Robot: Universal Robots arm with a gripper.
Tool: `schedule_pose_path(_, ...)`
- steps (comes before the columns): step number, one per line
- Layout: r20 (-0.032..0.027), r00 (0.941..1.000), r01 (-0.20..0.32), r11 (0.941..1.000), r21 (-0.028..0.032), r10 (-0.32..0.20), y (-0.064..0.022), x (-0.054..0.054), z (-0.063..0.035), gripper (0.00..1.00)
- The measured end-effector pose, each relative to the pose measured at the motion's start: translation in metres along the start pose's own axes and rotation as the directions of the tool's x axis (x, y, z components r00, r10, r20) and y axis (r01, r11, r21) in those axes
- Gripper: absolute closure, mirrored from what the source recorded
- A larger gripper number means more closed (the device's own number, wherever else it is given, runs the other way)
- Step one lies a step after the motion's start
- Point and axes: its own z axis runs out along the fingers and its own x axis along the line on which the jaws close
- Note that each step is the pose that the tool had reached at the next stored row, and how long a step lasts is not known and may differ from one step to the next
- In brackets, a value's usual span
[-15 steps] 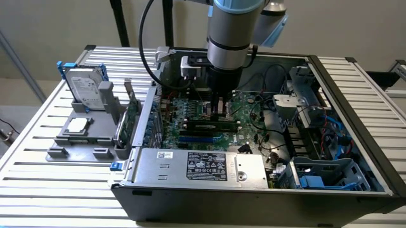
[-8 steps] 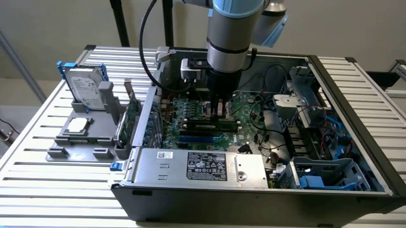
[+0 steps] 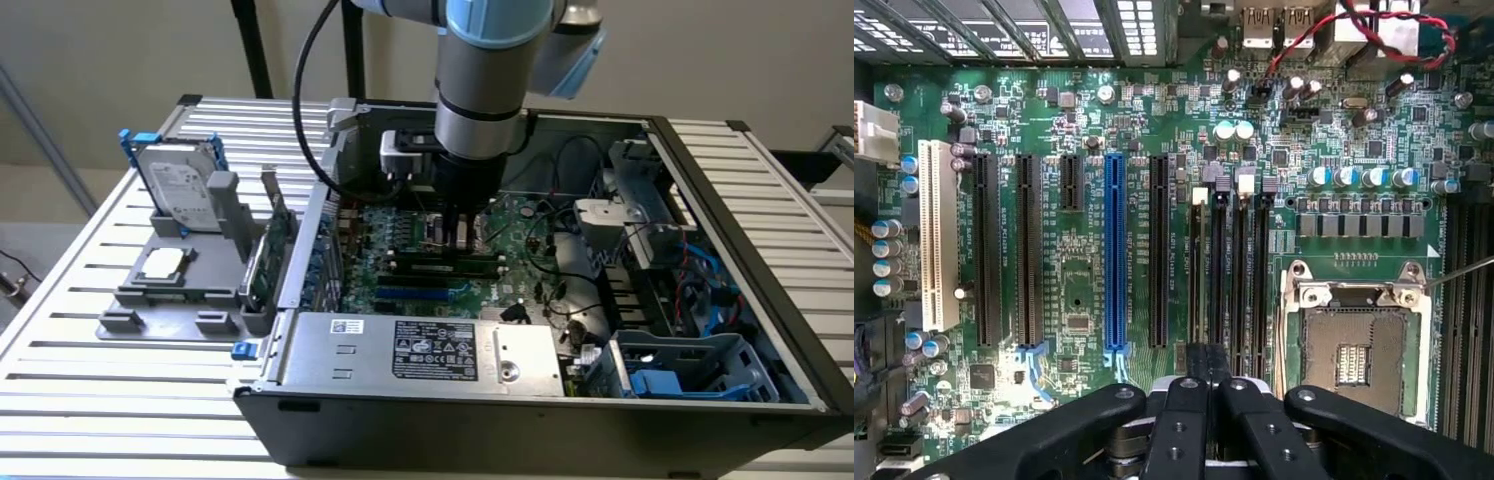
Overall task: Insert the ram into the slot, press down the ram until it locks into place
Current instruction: 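Press down the ram until it locks into place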
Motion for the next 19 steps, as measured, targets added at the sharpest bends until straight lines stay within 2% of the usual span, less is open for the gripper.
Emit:
schedule_pose_path(2, 0.0016, 1.0000, 0.000, 1.0000, -0.0013, 0.000, 0.0000, 0.000, -0.0029, 0.89)
schedule_pose_path(3, 0.0028, 1.0000, 0.000, 1.0000, -0.0025, 0.000, -0.0001, -0.001, -0.0066, 0.89)
schedule_pose_path(9, 0.0009, 1.0000, 0.000, 0.9999, -0.0105, 0.000, -0.0015, -0.001, -0.0330, 0.89)
schedule_pose_path(10, 0.0009, 1.0000, 0.000, 0.9999, -0.0124, 0.000, -0.0016, -0.001, -0.0347, 0.89)
schedule_pose_path(19, 0.0010, 1.0000, 0.000, 0.9999, -0.0126, 0.000, -0.0016, -0.001, -0.0347, 0.89)
